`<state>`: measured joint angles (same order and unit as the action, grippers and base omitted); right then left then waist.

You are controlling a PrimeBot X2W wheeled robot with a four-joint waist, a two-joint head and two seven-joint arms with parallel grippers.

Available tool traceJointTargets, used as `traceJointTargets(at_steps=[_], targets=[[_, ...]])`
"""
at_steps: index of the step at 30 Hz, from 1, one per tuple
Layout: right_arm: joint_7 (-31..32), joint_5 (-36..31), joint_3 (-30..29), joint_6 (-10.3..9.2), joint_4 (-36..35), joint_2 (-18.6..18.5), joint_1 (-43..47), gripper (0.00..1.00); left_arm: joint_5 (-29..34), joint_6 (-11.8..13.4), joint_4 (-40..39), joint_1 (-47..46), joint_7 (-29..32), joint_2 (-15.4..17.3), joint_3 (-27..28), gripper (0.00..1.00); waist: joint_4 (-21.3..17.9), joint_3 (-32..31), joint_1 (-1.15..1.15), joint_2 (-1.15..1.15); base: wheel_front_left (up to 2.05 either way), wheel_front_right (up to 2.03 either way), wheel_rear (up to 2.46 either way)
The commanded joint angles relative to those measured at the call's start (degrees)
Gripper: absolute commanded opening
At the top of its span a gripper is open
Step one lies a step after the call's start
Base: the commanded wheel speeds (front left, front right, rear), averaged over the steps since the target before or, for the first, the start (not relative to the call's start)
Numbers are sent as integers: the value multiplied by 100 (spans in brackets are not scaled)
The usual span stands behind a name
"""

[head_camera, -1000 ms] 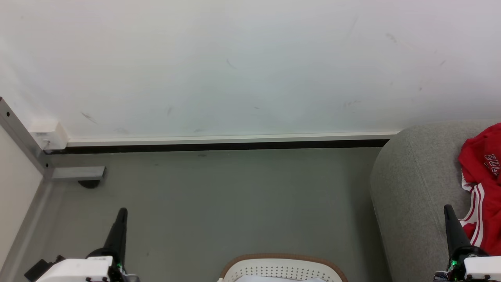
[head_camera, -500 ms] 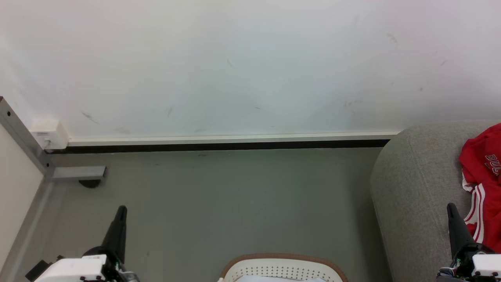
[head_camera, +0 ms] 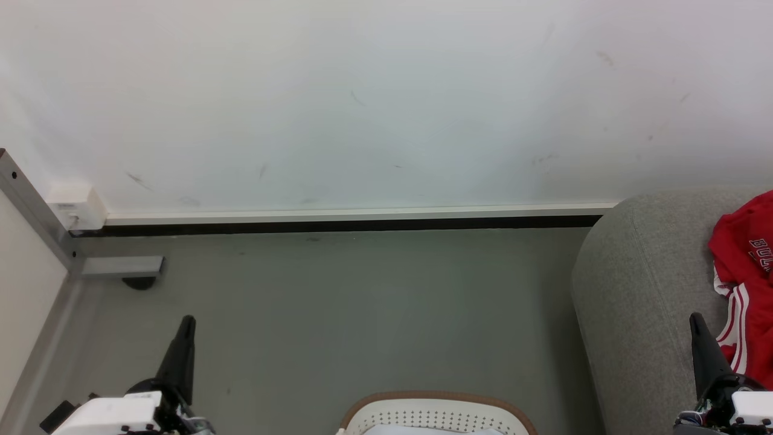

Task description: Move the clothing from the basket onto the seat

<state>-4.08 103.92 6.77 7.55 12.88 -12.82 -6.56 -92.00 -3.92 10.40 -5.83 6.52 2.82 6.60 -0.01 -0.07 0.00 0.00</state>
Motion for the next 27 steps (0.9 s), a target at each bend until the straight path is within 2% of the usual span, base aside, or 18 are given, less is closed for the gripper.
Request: traceJointTargets(at_steps=[1,27], targets=[[-12,33,-1,-12,-6,-56,-37,0,-69,3,-24,-43,17,9,16,0,0,0,0,0,0,0,0],[-136,174,147,-12,-57,-160,-40,0,-70,3,-27,-42,17,9,15,0,0,1,0,0,0,0,0]])
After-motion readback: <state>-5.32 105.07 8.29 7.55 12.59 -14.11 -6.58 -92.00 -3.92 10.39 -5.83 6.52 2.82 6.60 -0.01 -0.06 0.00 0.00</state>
